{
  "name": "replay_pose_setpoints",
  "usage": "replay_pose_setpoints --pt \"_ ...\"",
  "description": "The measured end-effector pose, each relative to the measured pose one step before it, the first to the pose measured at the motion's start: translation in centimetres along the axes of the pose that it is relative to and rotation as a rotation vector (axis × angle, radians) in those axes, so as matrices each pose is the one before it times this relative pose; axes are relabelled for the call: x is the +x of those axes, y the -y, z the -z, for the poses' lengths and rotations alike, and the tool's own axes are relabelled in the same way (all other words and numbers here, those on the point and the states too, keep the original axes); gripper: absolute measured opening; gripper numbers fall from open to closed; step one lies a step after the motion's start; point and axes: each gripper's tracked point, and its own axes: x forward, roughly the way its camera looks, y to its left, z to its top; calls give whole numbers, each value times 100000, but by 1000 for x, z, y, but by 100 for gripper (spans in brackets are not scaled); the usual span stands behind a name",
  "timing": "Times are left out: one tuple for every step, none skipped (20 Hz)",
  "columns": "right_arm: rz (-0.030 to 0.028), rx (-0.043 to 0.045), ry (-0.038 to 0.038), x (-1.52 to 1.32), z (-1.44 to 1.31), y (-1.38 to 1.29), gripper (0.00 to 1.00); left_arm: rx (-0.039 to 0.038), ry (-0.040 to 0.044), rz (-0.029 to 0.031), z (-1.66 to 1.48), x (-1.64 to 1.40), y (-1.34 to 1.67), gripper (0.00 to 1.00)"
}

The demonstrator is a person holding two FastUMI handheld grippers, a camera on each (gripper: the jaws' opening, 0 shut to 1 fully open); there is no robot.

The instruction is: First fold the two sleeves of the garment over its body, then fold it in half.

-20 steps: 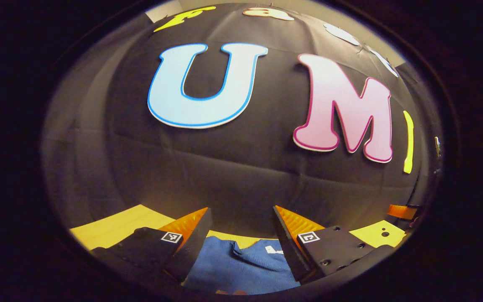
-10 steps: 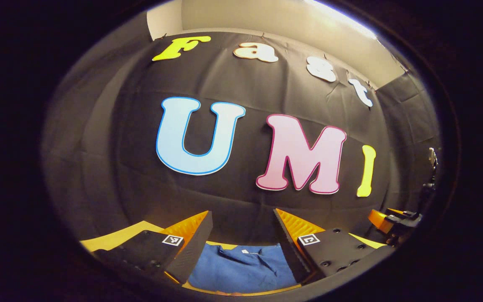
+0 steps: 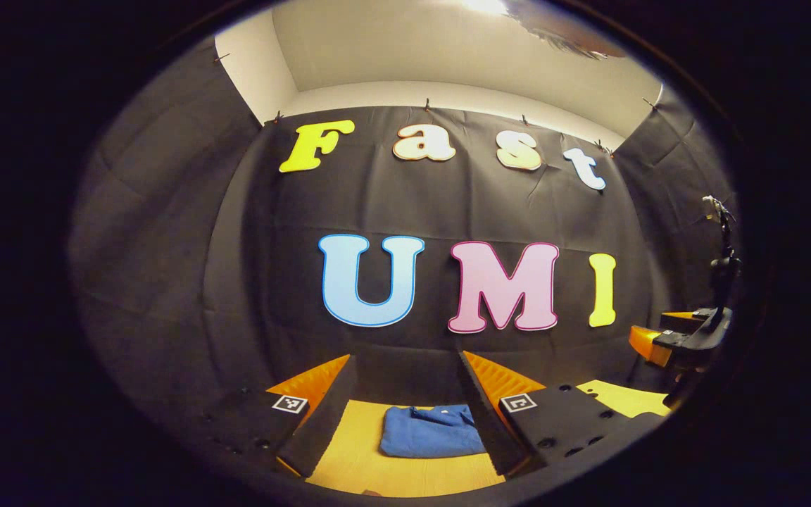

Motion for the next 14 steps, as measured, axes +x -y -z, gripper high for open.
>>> replay_pose_setpoints --pt "-1939 -781 -985 -1455 -486 -260 99 -1619 -960 -171 -169 -1831 247 82" --pt "-2665 634 -815 -1426 -510 -454 98 -598 -2371 374 3 -1582 306 81" --pt "-2145 734 -1425 -1375 -403 -379 97 1344 -2190 1487 237 -1360 278 82" --pt "-2358 653 -1505 -1325 -265 -243 96 1820 -1042 310 -245 -1195 26 82" --pt "-1871 165 -664 -1173 -449 -399 96 760 -148 -1218 -583 -963 -318 82" --pt "-1591 -140 194 -1173 -753 -190 96 -848 -92 -925 -739 -733 -146 82" --pt "-1471 -367 484 -960 -605 -236 96 -1321 279 501 -864 -674 466 82" --pt "88 -4 -588 -829 -156 160 96 -233 302 427 -660 -249 359 82" --pt "150 1487 -694 -746 -43 113 96 1181 849 -209 -425 -198 15 81" --pt "533 2696 -1116 -555 156 -79 96 1629 1267 -849 -544 -10 -208 81" --pt "408 3223 -932 -416 231 -104 96 576 1009 -298 -471 29 -17 82" --pt "61 2657 -556 -203 -86 -215 96 -552 1080 790 -458 25 383 81" --pt "-846 1515 -285 -16 -65 -294 96 -764 1055 537 -514 28 500 82" --pt "-723 489 -313 91 -31 -187 96 -350 614 369 -395 244 309 81"
